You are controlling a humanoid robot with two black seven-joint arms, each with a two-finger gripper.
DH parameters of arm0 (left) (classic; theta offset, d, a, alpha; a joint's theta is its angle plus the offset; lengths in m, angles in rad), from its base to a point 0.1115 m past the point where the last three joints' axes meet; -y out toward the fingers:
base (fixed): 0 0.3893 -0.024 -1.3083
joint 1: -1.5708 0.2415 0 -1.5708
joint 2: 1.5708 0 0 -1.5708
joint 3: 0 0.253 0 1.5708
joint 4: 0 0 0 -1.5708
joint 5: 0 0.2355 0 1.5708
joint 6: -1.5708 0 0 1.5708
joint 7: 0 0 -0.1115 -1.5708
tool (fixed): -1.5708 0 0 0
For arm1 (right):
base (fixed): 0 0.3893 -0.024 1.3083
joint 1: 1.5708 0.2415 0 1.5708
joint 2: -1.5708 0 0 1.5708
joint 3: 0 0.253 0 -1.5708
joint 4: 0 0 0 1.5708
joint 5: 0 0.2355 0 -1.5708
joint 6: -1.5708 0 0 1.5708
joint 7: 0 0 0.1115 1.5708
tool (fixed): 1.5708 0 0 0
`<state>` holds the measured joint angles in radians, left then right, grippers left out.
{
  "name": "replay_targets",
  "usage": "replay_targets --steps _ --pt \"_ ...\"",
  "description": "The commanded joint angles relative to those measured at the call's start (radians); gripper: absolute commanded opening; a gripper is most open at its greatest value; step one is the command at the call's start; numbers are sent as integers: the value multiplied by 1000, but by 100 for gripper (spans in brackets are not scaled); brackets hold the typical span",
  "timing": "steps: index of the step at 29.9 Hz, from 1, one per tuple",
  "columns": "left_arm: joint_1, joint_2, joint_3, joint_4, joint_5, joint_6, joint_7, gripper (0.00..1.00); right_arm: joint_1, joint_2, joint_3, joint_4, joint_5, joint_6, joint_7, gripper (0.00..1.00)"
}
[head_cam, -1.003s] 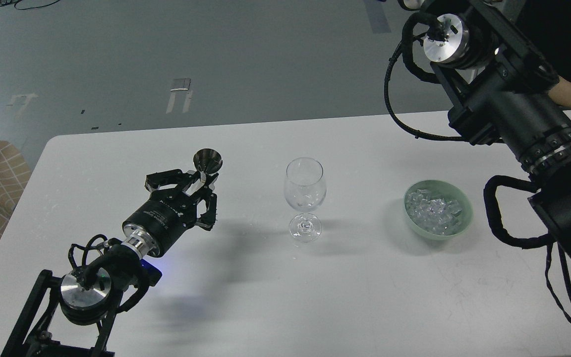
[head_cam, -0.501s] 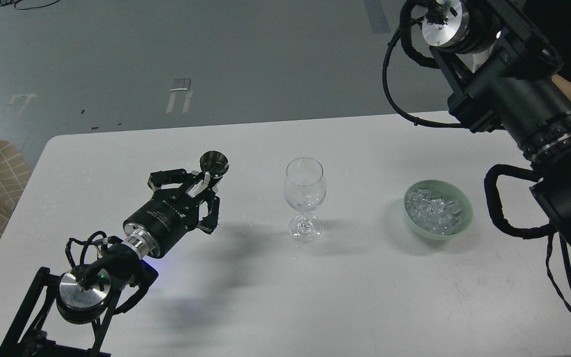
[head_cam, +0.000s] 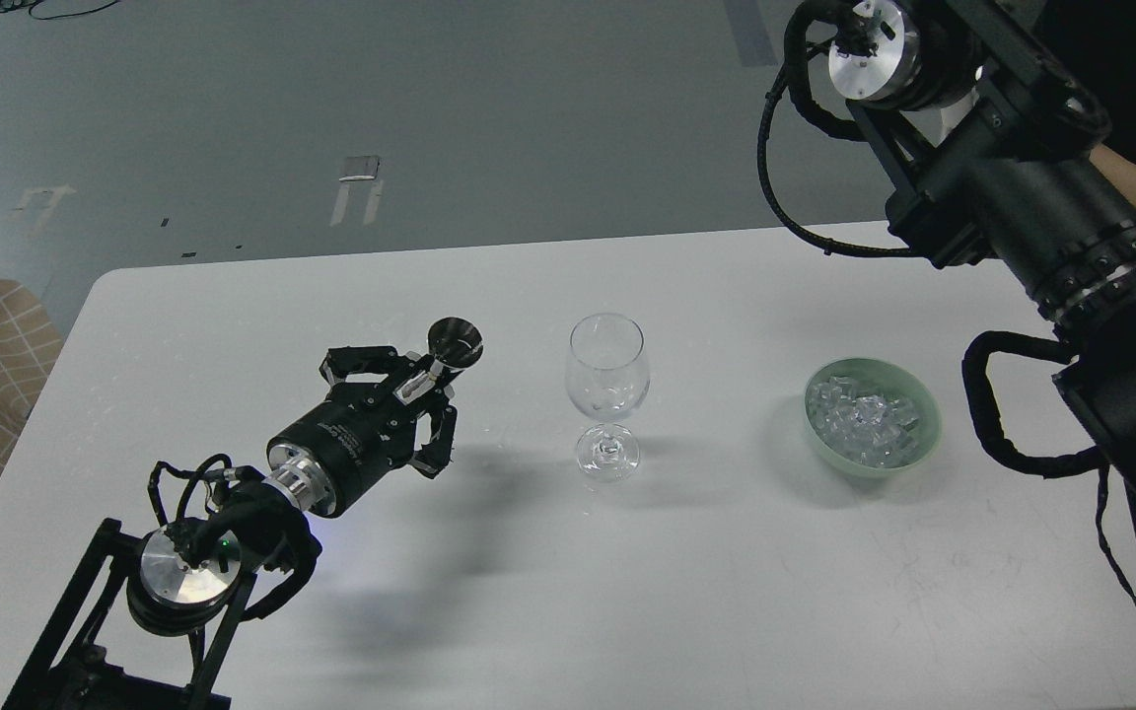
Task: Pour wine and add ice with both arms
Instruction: 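Bring the jigger with the left gripper up to the glass rim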
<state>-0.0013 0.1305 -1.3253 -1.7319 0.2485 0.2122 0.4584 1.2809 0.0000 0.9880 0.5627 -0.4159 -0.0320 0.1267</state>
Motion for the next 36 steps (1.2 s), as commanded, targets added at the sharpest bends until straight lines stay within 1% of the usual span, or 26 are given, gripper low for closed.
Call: replay_targets --steps 1,4,13,20,36 --pt "-17 1 0 0 0 12 2 0 -2 0 -2 0 0 0 1 100" --pt "-38 -5 0 0 0 32 13 0 -3 0 -2 0 0 0 -1 100" --pt "-78 -5 20 0 14 44 14 0 -6 0 -2 0 0 0 1 100" --pt "-117 -15 75 2 64 53 30 0 -14 0 -2 2 0 0 -1 100" --pt "-158 -26 106 3 83 59 30 0 -14 0 -2 3 0 0 -1 100"
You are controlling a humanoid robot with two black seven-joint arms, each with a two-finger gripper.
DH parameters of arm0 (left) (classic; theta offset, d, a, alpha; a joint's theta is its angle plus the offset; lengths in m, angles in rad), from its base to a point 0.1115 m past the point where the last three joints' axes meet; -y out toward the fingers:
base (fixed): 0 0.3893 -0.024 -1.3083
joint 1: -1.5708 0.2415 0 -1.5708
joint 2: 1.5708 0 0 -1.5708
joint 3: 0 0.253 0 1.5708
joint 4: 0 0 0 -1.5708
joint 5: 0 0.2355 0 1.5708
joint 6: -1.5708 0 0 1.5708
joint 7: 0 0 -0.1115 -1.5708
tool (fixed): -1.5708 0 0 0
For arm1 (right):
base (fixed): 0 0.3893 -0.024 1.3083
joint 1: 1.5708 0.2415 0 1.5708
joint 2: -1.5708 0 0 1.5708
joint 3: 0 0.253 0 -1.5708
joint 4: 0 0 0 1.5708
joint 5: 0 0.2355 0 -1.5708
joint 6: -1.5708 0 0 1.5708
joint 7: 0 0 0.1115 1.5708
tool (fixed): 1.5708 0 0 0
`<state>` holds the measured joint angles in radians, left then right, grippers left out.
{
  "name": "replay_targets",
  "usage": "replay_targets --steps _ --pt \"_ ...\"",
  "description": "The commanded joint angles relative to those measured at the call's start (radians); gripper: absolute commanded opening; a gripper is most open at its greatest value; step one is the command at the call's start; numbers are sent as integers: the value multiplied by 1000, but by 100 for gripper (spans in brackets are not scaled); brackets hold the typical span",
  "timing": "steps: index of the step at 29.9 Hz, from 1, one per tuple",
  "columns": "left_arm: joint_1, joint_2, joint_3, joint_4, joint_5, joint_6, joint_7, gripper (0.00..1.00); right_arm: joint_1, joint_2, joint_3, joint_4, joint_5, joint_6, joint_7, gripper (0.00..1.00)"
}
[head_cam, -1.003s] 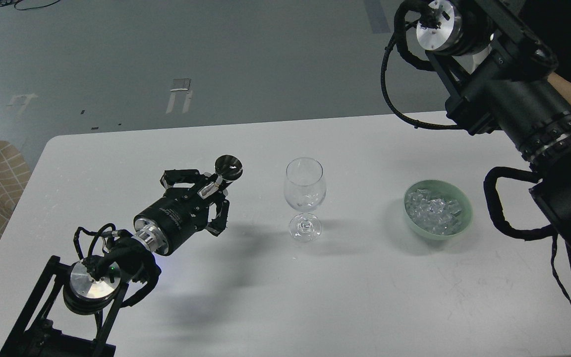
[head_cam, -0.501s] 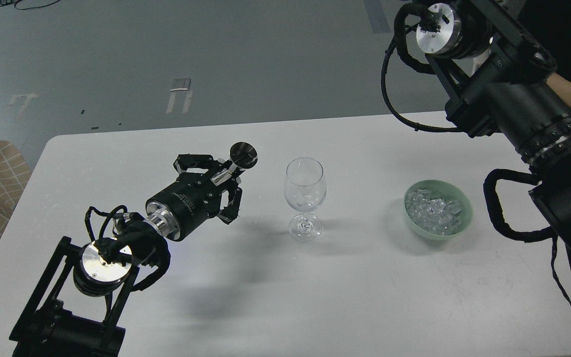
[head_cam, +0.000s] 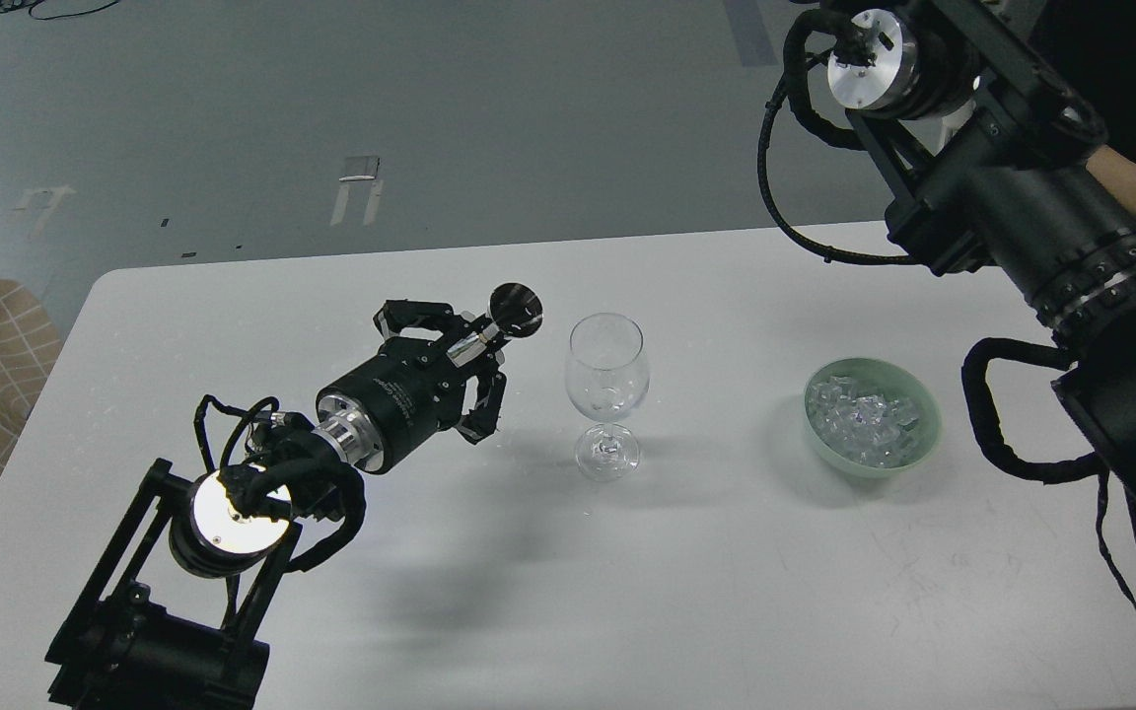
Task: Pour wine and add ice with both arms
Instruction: 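Bring the jigger with the left gripper up to the glass rim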
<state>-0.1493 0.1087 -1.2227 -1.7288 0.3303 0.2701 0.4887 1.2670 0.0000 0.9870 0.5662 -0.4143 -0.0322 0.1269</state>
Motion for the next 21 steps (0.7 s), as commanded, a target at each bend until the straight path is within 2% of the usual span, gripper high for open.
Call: replay_targets --steps 1,21 --pt "-12 -6 3 0 1 3 0 0 -1 0 1 0 0 0 0 100" --pt "-50 -15 80 12 102 15 0 0 -3 0 4 0 0 0 -1 100"
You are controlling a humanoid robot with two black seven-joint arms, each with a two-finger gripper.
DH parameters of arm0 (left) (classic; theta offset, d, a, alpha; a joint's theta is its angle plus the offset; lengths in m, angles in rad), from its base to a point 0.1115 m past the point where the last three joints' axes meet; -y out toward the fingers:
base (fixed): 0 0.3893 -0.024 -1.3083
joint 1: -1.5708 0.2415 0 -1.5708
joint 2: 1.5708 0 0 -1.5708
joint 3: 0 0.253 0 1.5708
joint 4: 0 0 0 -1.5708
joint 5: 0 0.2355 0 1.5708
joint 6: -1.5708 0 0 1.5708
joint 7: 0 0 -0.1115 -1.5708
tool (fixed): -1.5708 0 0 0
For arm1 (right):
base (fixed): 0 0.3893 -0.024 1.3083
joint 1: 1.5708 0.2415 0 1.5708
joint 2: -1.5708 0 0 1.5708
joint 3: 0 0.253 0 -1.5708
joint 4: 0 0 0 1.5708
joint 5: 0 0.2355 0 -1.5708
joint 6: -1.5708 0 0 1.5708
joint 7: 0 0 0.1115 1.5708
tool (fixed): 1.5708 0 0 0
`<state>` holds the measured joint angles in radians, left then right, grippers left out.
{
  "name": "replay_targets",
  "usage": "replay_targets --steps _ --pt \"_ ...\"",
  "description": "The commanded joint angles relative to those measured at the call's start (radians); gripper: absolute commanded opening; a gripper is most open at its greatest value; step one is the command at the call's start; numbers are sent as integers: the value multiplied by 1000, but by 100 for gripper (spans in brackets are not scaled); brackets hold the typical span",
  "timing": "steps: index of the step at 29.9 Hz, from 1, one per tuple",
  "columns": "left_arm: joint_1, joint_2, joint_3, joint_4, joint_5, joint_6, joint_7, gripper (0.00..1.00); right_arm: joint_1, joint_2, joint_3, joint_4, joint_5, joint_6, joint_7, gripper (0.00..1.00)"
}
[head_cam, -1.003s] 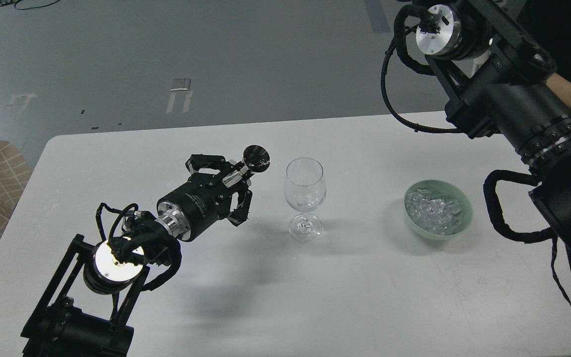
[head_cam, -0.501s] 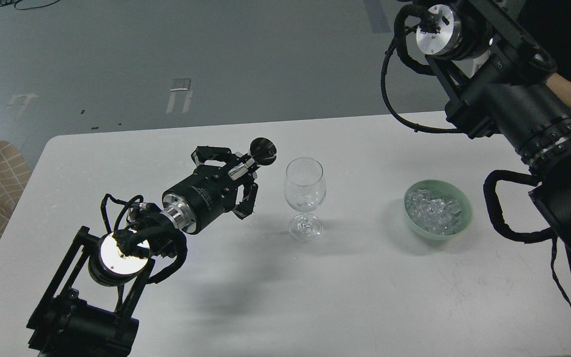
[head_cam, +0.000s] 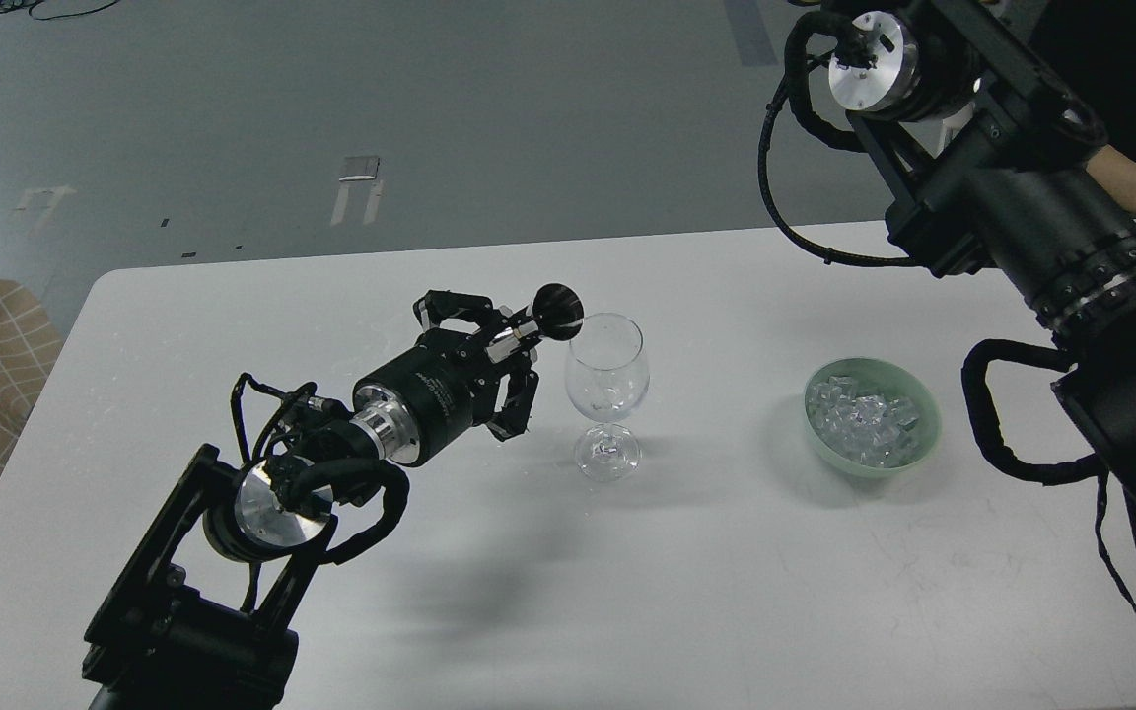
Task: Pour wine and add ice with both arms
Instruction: 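Bring the jigger with the left gripper up to the glass rim, then tilt the jigger over the wine glass with the left gripper to pour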
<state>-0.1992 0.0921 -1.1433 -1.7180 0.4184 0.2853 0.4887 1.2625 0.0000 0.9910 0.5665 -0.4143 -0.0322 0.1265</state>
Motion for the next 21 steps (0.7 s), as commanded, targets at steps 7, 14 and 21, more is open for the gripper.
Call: replay_targets --steps 7,14,21 --pt "0 5 2 3 60 -2 0 0 0 0 0 -1 0 0 -1 100" --pt "-3 12 2 1 106 -2 0 0 0 0 -2 -1 0 0 -1 100" --pt "-14 18 2 -2 135 -2 0 0 0 0 -2 -1 0 0 1 100"
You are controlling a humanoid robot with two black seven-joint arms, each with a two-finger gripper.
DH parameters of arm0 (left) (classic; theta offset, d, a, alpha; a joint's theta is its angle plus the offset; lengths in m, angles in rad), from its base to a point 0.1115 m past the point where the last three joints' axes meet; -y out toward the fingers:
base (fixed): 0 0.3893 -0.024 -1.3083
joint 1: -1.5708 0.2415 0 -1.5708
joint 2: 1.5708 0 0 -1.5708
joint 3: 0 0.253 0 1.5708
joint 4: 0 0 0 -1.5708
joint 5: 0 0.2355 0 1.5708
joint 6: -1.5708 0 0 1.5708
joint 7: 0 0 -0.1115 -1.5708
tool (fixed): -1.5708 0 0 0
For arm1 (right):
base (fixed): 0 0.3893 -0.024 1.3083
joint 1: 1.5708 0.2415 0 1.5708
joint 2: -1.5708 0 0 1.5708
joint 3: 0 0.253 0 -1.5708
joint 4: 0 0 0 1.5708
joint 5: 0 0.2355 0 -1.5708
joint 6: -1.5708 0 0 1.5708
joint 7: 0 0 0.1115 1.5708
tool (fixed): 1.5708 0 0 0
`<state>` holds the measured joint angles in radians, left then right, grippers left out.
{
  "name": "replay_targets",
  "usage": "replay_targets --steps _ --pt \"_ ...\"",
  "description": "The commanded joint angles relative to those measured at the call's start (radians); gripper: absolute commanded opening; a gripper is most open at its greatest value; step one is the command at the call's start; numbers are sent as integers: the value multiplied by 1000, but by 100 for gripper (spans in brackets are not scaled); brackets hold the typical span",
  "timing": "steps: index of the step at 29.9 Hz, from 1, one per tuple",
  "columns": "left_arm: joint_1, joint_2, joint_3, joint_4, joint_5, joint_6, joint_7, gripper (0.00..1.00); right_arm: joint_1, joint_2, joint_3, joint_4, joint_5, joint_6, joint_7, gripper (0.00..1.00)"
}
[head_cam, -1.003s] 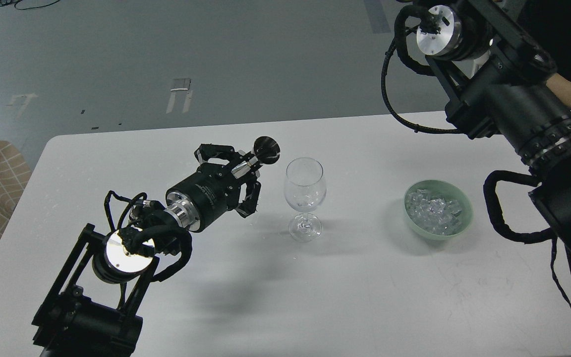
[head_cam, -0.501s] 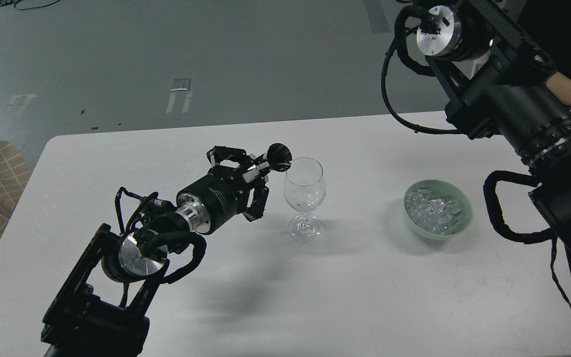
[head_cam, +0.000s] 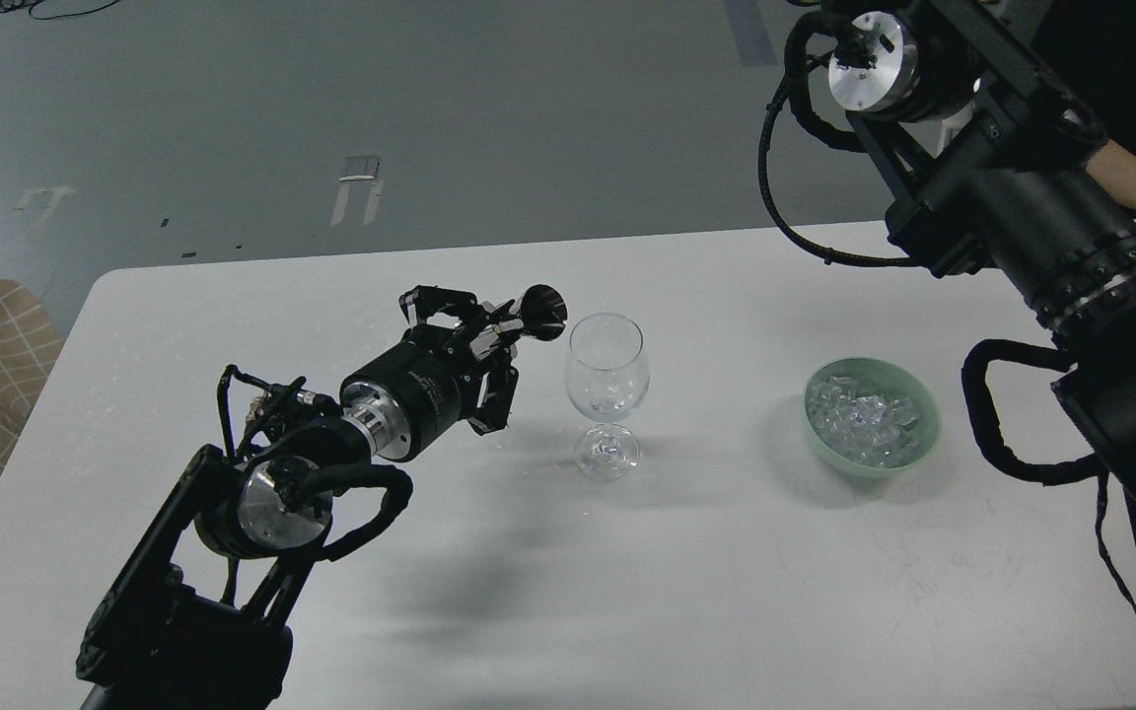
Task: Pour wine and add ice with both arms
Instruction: 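Tilt the jigger over the wine glass with the left gripper to pour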
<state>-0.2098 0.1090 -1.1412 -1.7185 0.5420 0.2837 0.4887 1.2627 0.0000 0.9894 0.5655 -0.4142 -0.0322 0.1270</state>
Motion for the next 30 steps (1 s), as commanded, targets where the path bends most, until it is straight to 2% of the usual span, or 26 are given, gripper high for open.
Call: replay_targets --steps 1,30 --pt "-3 3 0 -3 21 0 0 0 0 0 0 0 0 0 -1 100" --pt "-19 9 20 -42 185 -9 0 0 0 0 0 0 0 0 -1 100"
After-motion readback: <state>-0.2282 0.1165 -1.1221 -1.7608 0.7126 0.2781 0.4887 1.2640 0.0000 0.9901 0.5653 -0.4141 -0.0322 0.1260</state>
